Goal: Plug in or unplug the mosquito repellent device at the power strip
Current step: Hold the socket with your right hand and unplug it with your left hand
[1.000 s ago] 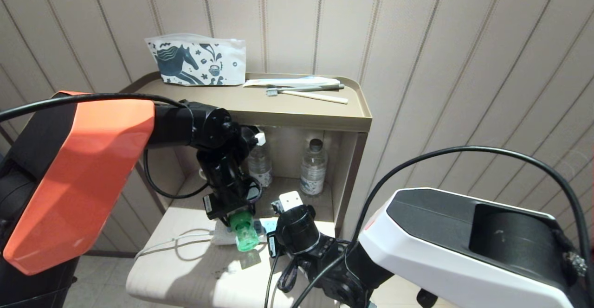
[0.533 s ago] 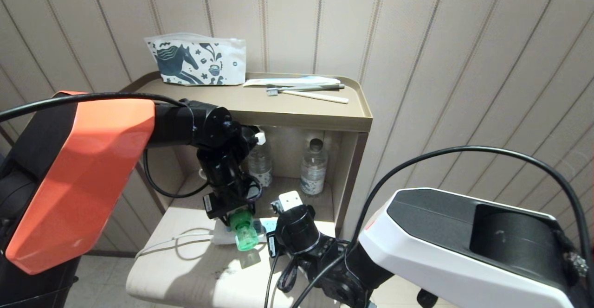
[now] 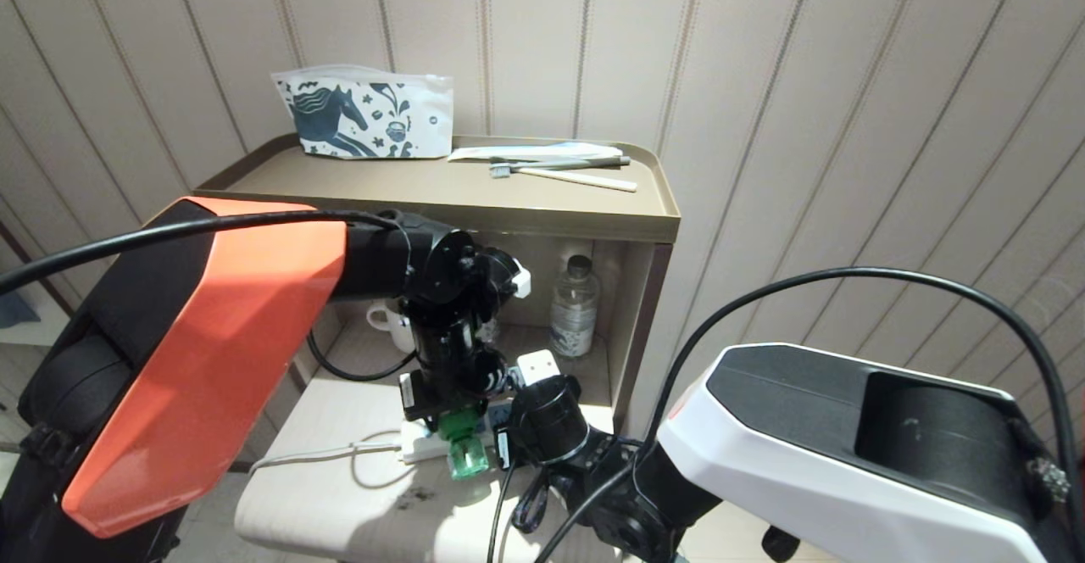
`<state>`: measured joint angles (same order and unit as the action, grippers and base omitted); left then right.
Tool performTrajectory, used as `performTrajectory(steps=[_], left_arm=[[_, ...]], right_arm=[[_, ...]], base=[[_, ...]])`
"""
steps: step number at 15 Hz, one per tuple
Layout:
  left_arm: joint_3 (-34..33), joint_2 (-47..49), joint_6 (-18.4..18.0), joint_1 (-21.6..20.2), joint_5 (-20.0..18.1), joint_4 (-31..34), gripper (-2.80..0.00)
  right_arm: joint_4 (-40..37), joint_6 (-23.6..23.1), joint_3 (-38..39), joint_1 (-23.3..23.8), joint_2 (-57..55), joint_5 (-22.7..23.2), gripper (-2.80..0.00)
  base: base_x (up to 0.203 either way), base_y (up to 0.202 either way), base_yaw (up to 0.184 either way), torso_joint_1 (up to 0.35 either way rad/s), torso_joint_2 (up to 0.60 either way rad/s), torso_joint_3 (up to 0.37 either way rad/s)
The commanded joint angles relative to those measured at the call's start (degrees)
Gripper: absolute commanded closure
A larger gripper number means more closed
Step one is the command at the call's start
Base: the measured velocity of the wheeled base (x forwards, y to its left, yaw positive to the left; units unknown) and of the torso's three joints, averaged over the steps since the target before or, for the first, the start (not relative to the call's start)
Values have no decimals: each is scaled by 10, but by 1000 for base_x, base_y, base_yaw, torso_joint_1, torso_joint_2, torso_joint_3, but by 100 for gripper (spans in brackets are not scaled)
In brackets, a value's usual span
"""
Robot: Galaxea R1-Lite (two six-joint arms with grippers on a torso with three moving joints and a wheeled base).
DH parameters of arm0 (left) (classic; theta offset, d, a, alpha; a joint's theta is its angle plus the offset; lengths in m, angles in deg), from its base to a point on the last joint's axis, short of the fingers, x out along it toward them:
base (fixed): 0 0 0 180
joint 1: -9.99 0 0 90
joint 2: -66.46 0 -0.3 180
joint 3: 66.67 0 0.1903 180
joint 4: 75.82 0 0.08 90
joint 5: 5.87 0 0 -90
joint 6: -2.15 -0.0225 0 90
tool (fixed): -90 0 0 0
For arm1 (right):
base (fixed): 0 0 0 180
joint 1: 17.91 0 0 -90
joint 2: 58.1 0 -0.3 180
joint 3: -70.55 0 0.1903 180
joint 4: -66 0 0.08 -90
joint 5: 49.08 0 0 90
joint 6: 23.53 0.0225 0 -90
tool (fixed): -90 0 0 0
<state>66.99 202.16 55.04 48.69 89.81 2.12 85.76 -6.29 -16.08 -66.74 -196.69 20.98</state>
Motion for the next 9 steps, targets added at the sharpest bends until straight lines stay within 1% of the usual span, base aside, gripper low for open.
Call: performTrajectory(steps=[1, 3, 7, 9], left_arm=[[0, 24, 3, 11, 1, -1, 0], [1, -3, 0, 10, 2, -13, 0], [1, -38, -5, -39, 2, -15, 0], [1, -48, -5, -49, 2, -19, 0]], right_arm=[[2, -2, 2, -1, -2, -1, 0], [4, -1, 7, -1, 1, -1, 0], [5, -1, 8, -2, -2, -1, 0], [5, -2, 8, -2, -3, -1, 0]], base=[[0, 0, 0, 0, 0, 0], [0, 0, 0, 0, 0, 0], [0, 0, 0, 0, 0, 0], [0, 0, 0, 0, 0, 0]])
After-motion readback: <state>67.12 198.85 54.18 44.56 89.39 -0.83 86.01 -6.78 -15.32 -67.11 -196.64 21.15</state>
